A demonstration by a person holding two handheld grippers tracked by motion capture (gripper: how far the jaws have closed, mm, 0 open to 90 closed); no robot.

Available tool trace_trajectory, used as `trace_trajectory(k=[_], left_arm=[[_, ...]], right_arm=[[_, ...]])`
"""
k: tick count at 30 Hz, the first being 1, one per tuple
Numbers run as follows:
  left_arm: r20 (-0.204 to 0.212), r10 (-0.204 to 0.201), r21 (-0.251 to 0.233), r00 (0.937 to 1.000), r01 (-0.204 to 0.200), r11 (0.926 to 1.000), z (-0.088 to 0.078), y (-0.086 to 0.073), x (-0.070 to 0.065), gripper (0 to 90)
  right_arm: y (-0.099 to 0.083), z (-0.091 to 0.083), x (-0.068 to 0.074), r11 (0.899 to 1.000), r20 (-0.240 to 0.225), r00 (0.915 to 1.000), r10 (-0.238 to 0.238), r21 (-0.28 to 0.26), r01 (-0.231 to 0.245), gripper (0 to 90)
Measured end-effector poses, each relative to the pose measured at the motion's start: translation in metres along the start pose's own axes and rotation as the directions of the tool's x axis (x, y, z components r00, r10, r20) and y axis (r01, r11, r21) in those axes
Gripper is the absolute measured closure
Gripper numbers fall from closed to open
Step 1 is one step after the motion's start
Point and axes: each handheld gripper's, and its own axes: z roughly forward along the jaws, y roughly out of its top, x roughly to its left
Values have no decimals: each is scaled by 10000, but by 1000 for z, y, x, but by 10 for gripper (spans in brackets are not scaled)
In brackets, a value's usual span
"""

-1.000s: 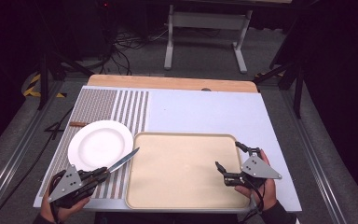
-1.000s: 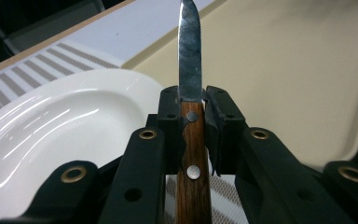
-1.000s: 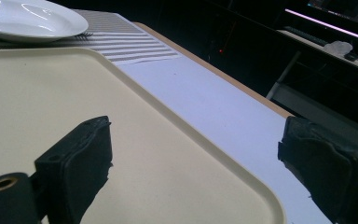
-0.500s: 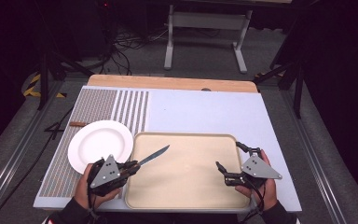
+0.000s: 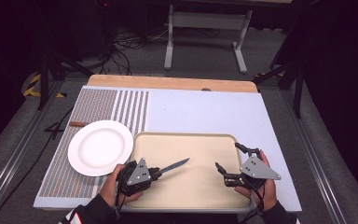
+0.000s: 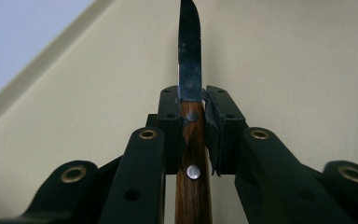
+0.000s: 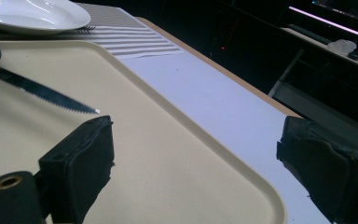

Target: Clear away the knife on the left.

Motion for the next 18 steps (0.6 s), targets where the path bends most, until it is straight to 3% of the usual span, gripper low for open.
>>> trace_trajectory(k=[2, 10, 15, 18], left_arm=[[51, 61, 246, 10000, -62, 9997, 4, -1, -2, 777], [366, -26, 493, 9993, 8, 9988, 8, -4, -5, 771], [393, 72, 276, 9992, -83, 9996, 2, -2, -6, 707], [200, 478, 329, 9987, -485, 9983, -3, 2, -4, 838]], right_arm=[[0, 0, 0, 10000, 4, 10000, 0, 25, 0, 109], [-2, 2, 1, 9998, -6, 10000, -91, 202, 91, 104], [-2, 1, 1, 9998, 24, 10000, -93, 163, 93, 103], [-1, 0, 0, 9999, 74, 9999, -92, 115, 91, 103]])
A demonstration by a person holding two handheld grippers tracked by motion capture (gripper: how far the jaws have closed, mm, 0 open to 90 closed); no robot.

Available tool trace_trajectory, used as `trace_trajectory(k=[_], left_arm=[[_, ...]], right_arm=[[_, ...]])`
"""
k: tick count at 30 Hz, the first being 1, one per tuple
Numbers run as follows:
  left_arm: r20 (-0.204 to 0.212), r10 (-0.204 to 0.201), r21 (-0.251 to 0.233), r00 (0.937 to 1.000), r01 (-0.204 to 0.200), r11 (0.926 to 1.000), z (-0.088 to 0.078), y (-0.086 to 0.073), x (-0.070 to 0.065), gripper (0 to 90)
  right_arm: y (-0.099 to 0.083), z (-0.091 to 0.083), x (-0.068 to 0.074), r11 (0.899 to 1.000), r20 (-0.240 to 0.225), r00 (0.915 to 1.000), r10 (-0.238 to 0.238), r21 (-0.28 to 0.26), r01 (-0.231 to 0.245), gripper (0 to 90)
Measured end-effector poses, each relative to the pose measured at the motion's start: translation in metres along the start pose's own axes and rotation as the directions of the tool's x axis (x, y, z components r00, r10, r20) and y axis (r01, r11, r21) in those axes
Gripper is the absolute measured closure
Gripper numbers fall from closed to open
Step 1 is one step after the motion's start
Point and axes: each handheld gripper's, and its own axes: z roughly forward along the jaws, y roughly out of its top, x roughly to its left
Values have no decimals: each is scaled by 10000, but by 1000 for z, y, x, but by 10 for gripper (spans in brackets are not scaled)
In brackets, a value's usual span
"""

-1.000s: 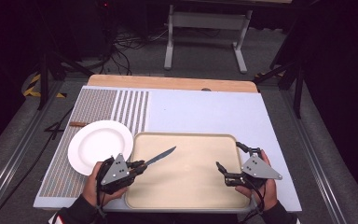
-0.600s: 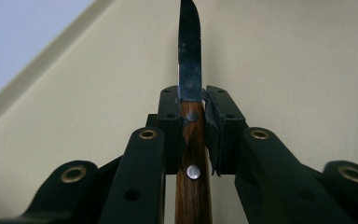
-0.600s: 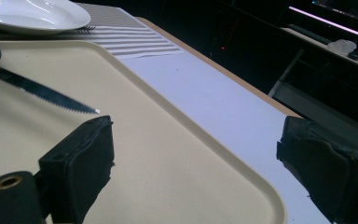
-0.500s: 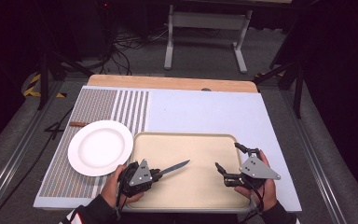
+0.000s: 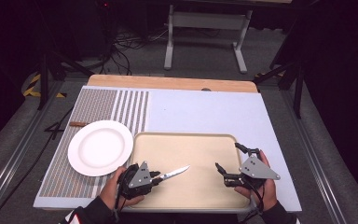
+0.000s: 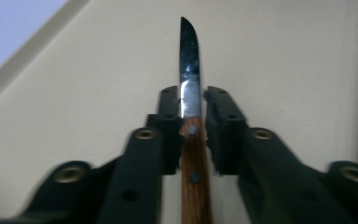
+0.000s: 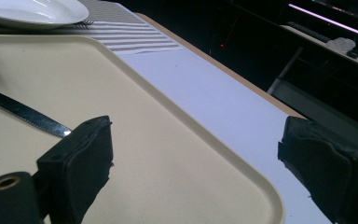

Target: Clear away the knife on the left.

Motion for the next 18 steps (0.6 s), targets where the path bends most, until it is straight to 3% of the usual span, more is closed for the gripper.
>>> trace_trajectory(k=[1, 2, 4, 6, 7, 8, 9, 10, 12, 14, 16, 18], left_arm=[[-108, 261, 146, 9996, -259, 9996, -2, 3, 1, 878], [77, 508, 121, 9987, -509, 9986, -2, 5, 4, 900], [260, 593, 112, 9979, -596, 9982, -2, 9, 5, 900], [527, 952, 82, 9941, -957, 9954, 0, 13, 6, 900], [678, 1192, 88, 9906, -1200, 9927, 2, 15, 5, 900], [1031, 1555, 121, 9824, -1576, 9874, 6, 19, 3, 900], [1052, 1753, 260, 9789, -1790, 9835, 9, 20, 2, 900], [1052, 1753, 260, 9789, -1790, 9835, 9, 20, 2, 900], [1446, 1986, 427, 9694, -2067, 9775, 16, 23, 1, 900], [1634, 2097, 618, 9640, -2221, 9731, 22, 25, 0, 900], [1919, 2323, 827, 9535, -2516, 9643, 31, 28, -2, 900], [1918, 2384, 1116, 9520, -2625, 9585, 36, 28, 0, 900]], right_arm=[[0, 0, 0, 10000, 21, 10000, -1, -20, 1, 103], [0, -1, -1, 10000, 36, 10000, 48, -50, -48, 104], [1, -1, -2, 9999, 77, 9999, 81, -64, -81, 104], [0, -1, -2, 9999, 71, 9999, 123, -33, -122, 105], [0, 0, -1, 9999, 76, 9999, 100, -15, -100, 105], [0, 0, -1, 10000, 65, 9999, 83, 9, -83, 105], [0, 0, 0, 10000, 48, 10000, 56, 23, -56, 105], [0, 1, 0, 10000, 42, 10000, 44, 42, -44, 105], [0, 1, 0, 10000, 39, 10000, 33, 56, -33, 105], [-1, 2, 0, 9999, 75, 9999, 78, 146, -79, 105], [-1, 1, 0, 9999, 76, 10000, 41, 160, -42, 106], [-1, 2, 0, 9998, 55, 10000, 43, 191, -44, 106]])
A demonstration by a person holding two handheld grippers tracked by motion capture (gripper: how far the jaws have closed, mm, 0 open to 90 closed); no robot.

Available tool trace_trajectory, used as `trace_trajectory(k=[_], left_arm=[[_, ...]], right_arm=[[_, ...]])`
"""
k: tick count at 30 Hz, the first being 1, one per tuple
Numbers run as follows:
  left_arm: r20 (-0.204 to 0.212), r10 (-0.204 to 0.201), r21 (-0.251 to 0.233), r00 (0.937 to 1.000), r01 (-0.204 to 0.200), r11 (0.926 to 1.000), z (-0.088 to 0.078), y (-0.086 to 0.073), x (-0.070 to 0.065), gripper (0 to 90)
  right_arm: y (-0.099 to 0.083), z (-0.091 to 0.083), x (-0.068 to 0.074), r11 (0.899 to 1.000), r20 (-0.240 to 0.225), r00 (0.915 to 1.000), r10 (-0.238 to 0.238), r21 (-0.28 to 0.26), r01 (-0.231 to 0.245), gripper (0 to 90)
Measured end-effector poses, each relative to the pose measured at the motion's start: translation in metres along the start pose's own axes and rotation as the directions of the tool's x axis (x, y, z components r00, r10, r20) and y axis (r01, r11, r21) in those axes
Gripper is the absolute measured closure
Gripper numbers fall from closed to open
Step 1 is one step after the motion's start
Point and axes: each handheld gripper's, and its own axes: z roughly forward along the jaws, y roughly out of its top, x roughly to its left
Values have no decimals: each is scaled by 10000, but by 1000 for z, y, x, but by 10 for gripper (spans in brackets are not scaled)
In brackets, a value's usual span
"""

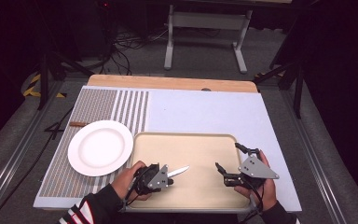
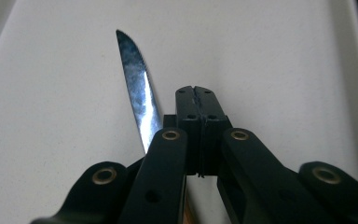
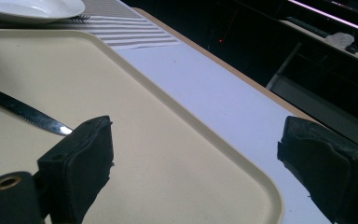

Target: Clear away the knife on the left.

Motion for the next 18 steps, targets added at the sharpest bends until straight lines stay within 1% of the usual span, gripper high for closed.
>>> trace_trajectory(k=[1, 2, 3, 7, 10, 11, 12, 14, 16, 18], left_arm=[[41, -100, 36, 9999, 100, 9999, 1, -1, 1, 900], [41, -100, 36, 9999, 100, 9999, 1, -1, 1, 900], [118, -180, -56, 9998, 180, 9998, 1, -2, 3, 900], [-126, -353, -12, 9993, 353, 9994, -1, -7, 5, 900], [-284, -598, -22, 9978, 598, 9982, -4, -12, 5, 900], [-380, -709, -79, 9968, 706, 9975, -5, -14, 6, 900], [-448, -955, -105, 9944, 952, 9954, -5, -16, 5, 900], [-518, -1095, -128, 9926, 1090, 9940, -8, -20, 5, 900], [-694, -1152, -9, 9909, 1155, 9933, -11, -23, 5, 900], [-748, -1227, 38, 9896, 1234, 9924, -14, -27, 4, 900]], right_arm=[[-1, 1, 0, 10000, -11, 10000, -9, 31, 9, 107], [-1, 1, 0, 10000, -11, 10000, -9, 31, 9, 107], [-1, 1, 0, 9999, -23, 10000, -27, 115, 28, 107], [-2, 2, 1, 9998, 9, 10000, -80, 189, 80, 107], [-2, 2, 1, 9996, 25, 9999, -112, 255, 111, 109], [-2, 3, 1, 9996, 28, 9999, -113, 274, 112, 109], [-2, 3, 1, 9995, 20, 9999, -112, 306, 111, 109], [-2, 3, 2, 9994, 26, 9999, -129, 335, 128, 110], [-1, 3, 3, 9992, 35, 9999, -142, 368, 141, 110], [-1, 3, 3, 9991, 48, 9998, -184, 388, 182, 111]])
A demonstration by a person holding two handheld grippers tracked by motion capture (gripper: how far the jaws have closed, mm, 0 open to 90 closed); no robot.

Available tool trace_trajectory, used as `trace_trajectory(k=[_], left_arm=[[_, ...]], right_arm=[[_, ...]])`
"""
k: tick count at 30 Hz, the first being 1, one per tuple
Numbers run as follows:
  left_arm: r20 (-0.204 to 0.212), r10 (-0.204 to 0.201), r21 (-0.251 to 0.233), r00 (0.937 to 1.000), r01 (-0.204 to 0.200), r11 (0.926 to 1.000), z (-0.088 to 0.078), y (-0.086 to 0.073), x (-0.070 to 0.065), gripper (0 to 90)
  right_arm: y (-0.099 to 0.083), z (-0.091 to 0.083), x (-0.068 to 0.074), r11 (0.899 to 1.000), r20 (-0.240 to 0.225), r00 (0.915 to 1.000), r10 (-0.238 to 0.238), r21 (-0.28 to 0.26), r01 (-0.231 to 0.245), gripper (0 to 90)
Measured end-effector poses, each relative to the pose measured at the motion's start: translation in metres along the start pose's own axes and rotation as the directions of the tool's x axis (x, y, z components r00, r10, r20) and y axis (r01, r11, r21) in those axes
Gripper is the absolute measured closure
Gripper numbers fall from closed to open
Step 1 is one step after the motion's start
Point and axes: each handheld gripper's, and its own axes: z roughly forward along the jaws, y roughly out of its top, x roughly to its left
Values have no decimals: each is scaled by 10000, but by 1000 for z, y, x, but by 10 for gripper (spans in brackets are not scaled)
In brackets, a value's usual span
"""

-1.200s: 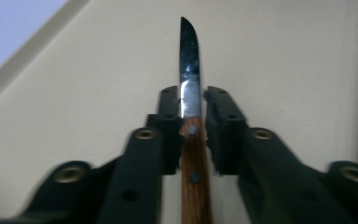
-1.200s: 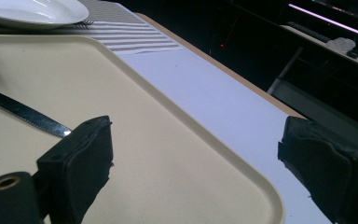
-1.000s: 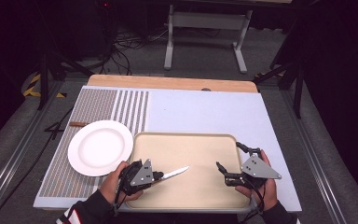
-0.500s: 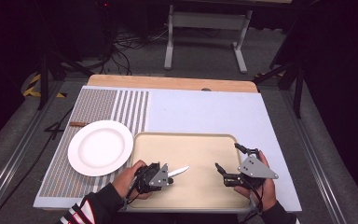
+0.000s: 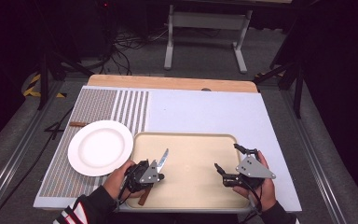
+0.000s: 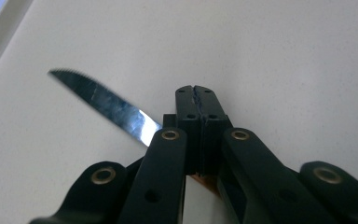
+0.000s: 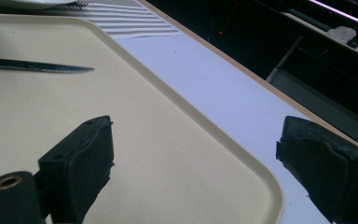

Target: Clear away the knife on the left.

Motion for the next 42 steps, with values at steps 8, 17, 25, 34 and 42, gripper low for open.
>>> trace_trajectory(k=[8, 17, 25, 34, 42], left_arm=[[-45, -83, -57, 10000, 82, 10000, -5, -7, 2, 900], [-60, -421, -203, 9991, 419, 9989, -10, -17, 1, 900], [-355, -458, 123, 9983, 463, 9989, -19, -24, -2, 900], [-417, -675, -51, 9968, 674, 9977, -28, -38, -4, 891], [-496, -738, -140, 9960, 732, 9972, -33, -45, -3, 878]], right_arm=[[0, 2, 3, 9999, -119, 9999, -62, 138, 64, 113], [-1, 5, 4, 9995, -197, 9997, -166, 274, 172, 113], [0, 5, 6, 9991, -222, 9994, -276, 325, 283, 113], [0, 4, 5, 9995, 31, 9998, -214, 216, 213, 121], [-1, 6, 6, 9992, -10, 9996, -294, 263, 294, 120]])
